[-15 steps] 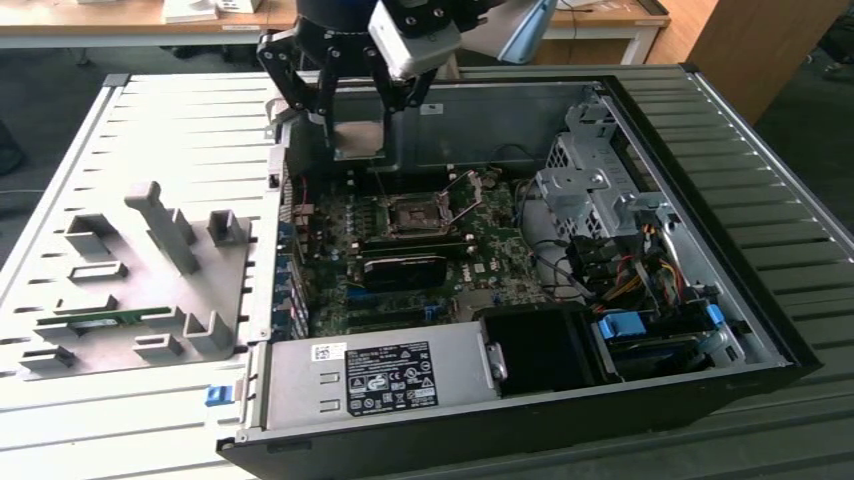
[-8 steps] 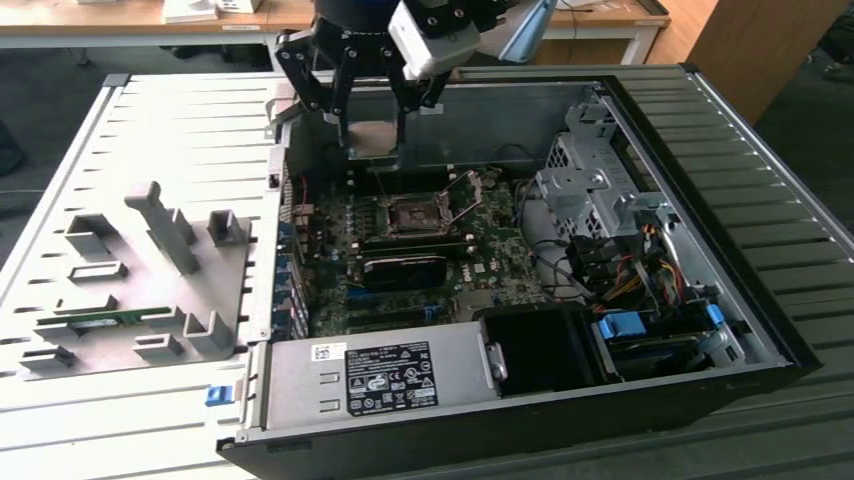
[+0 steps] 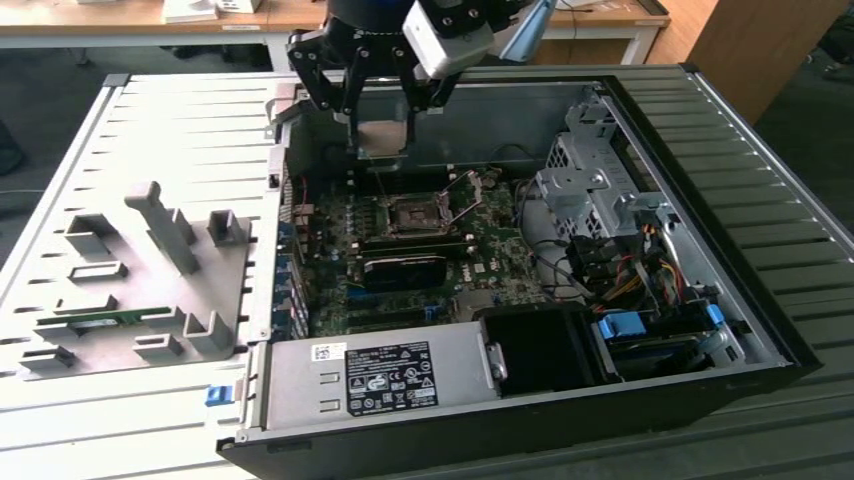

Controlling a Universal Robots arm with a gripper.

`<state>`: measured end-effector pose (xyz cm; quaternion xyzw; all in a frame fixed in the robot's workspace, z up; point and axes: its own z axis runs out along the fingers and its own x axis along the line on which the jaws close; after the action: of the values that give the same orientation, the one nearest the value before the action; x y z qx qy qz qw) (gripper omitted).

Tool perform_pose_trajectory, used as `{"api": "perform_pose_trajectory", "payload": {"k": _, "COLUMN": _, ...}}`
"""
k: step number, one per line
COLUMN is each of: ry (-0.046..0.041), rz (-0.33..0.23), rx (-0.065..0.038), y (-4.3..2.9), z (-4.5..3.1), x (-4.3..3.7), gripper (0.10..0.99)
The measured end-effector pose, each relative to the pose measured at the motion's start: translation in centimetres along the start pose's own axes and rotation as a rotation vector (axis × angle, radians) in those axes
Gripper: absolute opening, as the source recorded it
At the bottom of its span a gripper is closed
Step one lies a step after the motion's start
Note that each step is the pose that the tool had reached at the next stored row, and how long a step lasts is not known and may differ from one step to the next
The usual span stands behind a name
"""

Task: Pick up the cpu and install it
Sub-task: 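Pick up the cpu and move it towards the insertion slot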

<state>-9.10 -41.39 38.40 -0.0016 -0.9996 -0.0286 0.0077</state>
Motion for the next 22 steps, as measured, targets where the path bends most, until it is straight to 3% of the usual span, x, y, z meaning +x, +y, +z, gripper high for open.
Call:
{"api": "perform_pose_trajectory", "payload": {"k": 15, "ry": 0.0, "rz": 0.0, "rx": 0.0, "y": 0.44, "z": 0.13, "x": -1.9, "gripper": 0.529}}
{"api": "perform_pose_trajectory", "payload": {"k": 22, "ry": 0.0, "rz": 0.0, "rx": 0.0, "y": 1.32, "z": 0.4, "x": -3.29, "gripper": 0.529}}
